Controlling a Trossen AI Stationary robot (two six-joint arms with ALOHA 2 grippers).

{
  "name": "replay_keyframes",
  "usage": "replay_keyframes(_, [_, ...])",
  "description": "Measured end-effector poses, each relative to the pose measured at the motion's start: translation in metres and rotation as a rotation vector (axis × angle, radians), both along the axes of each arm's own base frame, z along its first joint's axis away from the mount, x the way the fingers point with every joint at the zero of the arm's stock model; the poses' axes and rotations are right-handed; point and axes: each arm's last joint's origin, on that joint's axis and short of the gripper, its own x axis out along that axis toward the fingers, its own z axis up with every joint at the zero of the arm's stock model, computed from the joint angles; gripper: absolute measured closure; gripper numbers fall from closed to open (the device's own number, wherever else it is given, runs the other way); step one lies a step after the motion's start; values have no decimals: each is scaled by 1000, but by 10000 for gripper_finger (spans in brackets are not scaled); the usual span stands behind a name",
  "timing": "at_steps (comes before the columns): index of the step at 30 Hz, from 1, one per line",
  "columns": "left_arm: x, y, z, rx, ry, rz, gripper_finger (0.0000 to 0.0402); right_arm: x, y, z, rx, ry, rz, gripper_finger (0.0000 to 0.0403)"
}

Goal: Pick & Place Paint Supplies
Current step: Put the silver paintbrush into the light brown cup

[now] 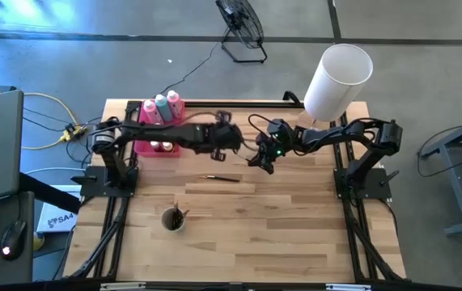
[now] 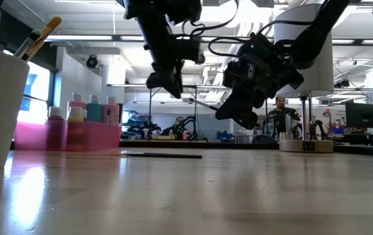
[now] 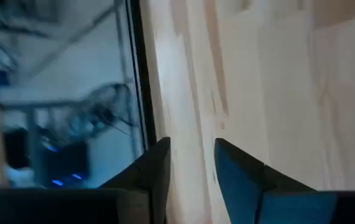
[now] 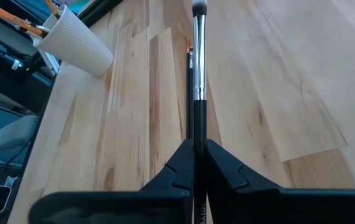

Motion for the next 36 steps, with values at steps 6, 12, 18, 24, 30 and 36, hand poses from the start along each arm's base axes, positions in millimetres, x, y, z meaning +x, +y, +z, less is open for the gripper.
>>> replay_keyframes(6, [-45, 61, 13, -368, -95, 173, 288, 1, -1, 1, -8, -7, -17, 392])
replay_keyframes(12, [-86, 87, 4, -629, -283, 74, 350, 3, -2, 4, -30, -45, -25, 392])
replay_keyframes(18, [-127, 67, -6, -625, -450, 20, 396, 6, -3, 10, -60, -122, -24, 392])
replay_keyframes(24, [-175, 37, -16, -596, -724, 19, 390, 9, -4, 16, -97, -180, -44, 392])
replay_keyframes(30, [-210, 17, -21, -567, -917, 16, 389, 15, 2, 21, -160, -225, -81, 392])
replay_keyframes(36, [-216, 8, -17, -666, -1055, -156, 389, 23, 14, 29, -308, -319, -125, 392])
